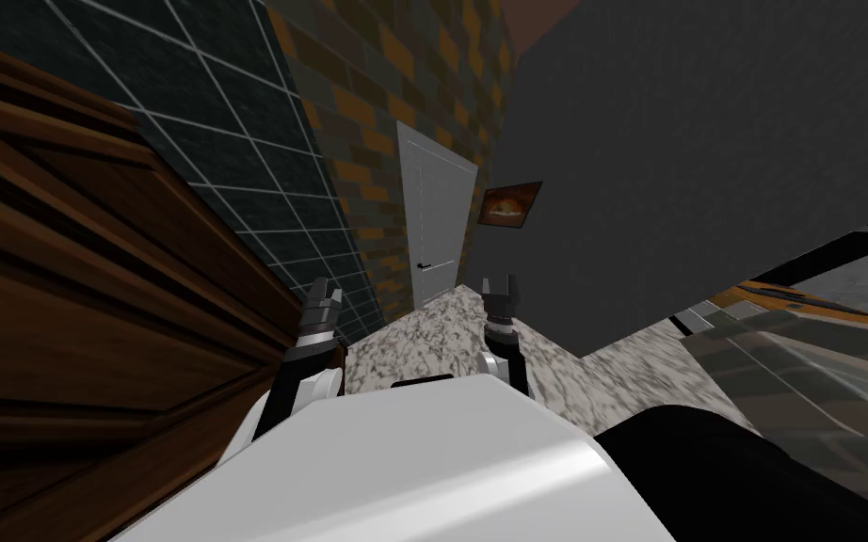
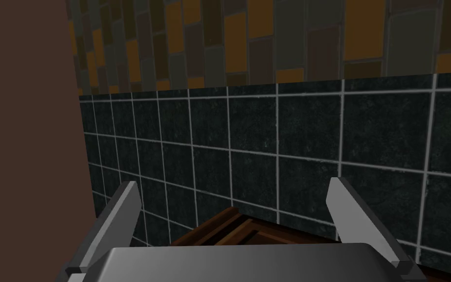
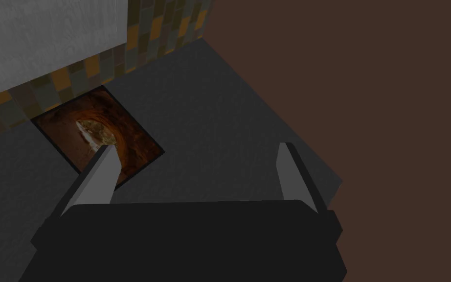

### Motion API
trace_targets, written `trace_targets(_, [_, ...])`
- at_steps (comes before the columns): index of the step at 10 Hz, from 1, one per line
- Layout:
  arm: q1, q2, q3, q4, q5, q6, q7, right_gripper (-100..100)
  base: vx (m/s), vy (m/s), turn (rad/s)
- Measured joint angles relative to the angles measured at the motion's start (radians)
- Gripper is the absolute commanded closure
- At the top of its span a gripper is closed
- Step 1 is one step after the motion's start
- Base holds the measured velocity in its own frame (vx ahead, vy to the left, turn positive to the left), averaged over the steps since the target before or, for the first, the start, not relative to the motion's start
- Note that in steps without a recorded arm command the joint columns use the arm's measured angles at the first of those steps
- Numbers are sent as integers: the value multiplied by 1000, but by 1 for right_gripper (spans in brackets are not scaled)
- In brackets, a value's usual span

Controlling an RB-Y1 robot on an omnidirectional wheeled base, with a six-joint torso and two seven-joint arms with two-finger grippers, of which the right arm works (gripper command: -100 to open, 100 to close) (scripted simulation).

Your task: Pull the door open

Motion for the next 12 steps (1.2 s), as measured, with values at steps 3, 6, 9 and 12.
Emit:
trace_targets(3, [-21, -19, 0, 62, -1, -7, -7, -100, 114, -8, 83])
trace_targets(6, [-39, -35, 6, 130, 1, -21, -13, -100, 112, 0, 85])
trace_targets(9, [-63, -53, 6, 197, 0, -28, -22, -100, 96, -8, 70])
trace_targets(12, [-78, -70, 9, 269, 0, -46, -30, -100, 94, -8, 82])
